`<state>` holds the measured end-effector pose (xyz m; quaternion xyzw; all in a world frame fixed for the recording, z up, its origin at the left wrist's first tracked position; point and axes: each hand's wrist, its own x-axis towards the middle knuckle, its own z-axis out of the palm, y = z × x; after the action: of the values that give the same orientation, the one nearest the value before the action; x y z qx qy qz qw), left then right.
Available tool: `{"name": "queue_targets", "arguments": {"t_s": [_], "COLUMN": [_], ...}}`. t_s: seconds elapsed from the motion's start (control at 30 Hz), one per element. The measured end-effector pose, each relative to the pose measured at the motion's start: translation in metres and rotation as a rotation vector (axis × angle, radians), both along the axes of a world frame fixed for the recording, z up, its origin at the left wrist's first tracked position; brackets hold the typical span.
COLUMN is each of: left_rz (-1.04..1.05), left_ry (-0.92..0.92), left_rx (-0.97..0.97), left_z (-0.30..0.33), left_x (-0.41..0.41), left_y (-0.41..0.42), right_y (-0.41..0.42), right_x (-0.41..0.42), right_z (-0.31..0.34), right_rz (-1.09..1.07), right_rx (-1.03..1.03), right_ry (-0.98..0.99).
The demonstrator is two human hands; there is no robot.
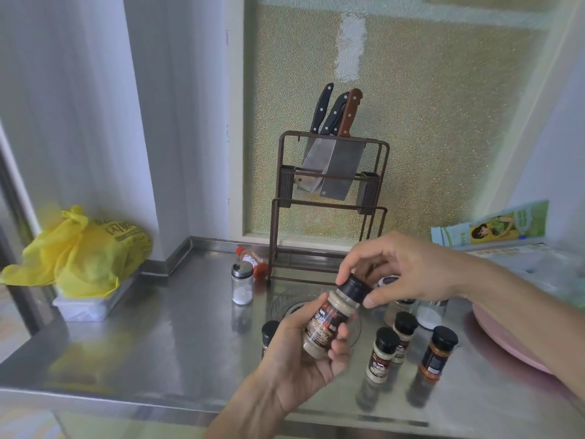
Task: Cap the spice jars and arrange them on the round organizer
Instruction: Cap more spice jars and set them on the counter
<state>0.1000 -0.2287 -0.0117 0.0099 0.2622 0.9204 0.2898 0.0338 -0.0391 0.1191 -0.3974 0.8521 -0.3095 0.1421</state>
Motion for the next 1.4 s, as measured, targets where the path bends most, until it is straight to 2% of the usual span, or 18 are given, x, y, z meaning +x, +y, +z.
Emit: {"name": "queue_targets", "arguments": {"t_s": [0.13,0.23,0.33,0.47,0.6,0.8,0.93,1.03,1.13,1.23,1.3,1.4], "left_rz": [-0.111,-0.091,0.079,0.339,0.461,0.562,0.586,0.599,0.648,0.741,0.814,0.929], "left_ry": [-0.054,-0.017,0.108,0.225,0.263,0.319,0.379,0.409,0.466,0.495,0.506,0.529], "left_rx": [0.146,0.169,0.037,-0.161,-0.312,-0.394,-0.458,-0.481,-0.523,-0.609,-0.722,-1.05], "left_z": [0.002,-0.001,-0.005,-0.01,-0.005,-0.008,-0.01,-0.011,-0.01,-0.01,-0.011,-0.013], "left_x": [0.001,0.001,0.003,0.004,0.006,0.006,0.007,0.008,0.011,0.011,0.008,-0.001], "left_y": [-0.002,-0.002,0.002,0.006,0.006,0.001,-0.006,-0.012,-0.019,-0.03,-0.043,-0.07], "right_y": [-0.002,-0.004,-0.005,-0.011,-0.009,-0.02,-0.023,-0.028,-0.033,-0.049,-0.067,-0.102], "right_x": [0.002,0.002,0.005,0.009,0.012,0.018,0.017,0.016,0.014,0.014,0.015,0.012], "right_z": [-0.002,-0.003,0.001,0.003,0.013,0.013,0.011,0.009,0.005,-0.002,-0.004,-0.01], "right_rz": [0.045,0.055,0.026,-0.077,-0.057,-0.15,-0.146,-0.142,-0.118,-0.143,-0.148,-0.165], "right_rx": [-0.052,-0.071,-0.036,0.158,0.174,0.328,0.272,0.28,0.179,0.138,0.139,0.137], "right_ry": [0.049,0.058,0.043,0.127,0.056,0.223,0.092,0.112,0.078,0.146,0.21,0.338]}}
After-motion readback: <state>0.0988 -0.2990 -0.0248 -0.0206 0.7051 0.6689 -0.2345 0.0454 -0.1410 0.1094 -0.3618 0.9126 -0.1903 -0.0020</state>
